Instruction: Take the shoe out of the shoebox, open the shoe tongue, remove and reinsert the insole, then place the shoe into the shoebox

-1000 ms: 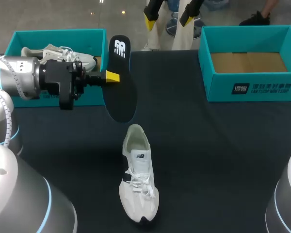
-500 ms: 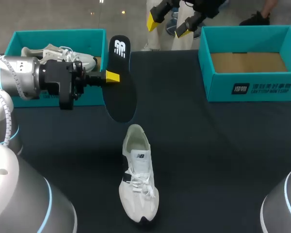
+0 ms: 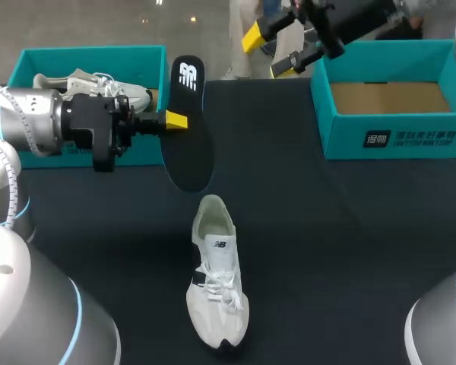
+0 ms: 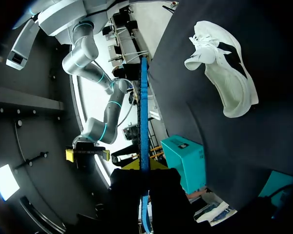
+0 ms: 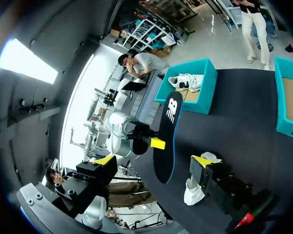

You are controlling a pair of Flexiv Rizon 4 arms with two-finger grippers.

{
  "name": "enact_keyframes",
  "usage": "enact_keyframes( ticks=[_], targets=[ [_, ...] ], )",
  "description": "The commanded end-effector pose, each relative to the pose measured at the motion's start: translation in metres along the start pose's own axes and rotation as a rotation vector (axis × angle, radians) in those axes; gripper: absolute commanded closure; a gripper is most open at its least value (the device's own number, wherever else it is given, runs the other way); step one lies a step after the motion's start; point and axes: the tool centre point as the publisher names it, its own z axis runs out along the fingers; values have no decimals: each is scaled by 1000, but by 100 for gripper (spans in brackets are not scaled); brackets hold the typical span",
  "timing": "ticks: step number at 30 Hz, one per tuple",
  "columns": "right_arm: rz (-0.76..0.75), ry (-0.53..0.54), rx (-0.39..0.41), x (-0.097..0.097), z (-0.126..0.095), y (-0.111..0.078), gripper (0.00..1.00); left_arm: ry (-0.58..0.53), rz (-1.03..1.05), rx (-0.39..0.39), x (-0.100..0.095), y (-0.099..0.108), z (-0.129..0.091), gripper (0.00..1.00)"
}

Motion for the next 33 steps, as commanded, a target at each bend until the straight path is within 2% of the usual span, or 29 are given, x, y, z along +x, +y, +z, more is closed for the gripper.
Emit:
enact_keyframes(
  ticks=[1, 9, 15, 19, 26, 33],
  targets=[
    [-5, 158, 2, -9, 9, 2, 0, -2, 2, -1, 1, 0, 1, 100],
    [11, 202, -11, -25, 27, 1, 0, -2, 2, -1, 1, 0, 1, 100],
    [12, 180, -58, -38, 44, -2, 0, -2, 2, -1, 1, 0, 1, 100],
    [20, 163, -55, -44, 57, -1, 0, -2, 2, -1, 1, 0, 1, 100],
    [14, 139, -76, -50, 81, -1, 0, -2, 2, -1, 1, 0, 1, 100],
    [11, 154, -87, -47, 110, -1, 0, -2, 2, -1, 1, 0, 1, 100]
  ],
)
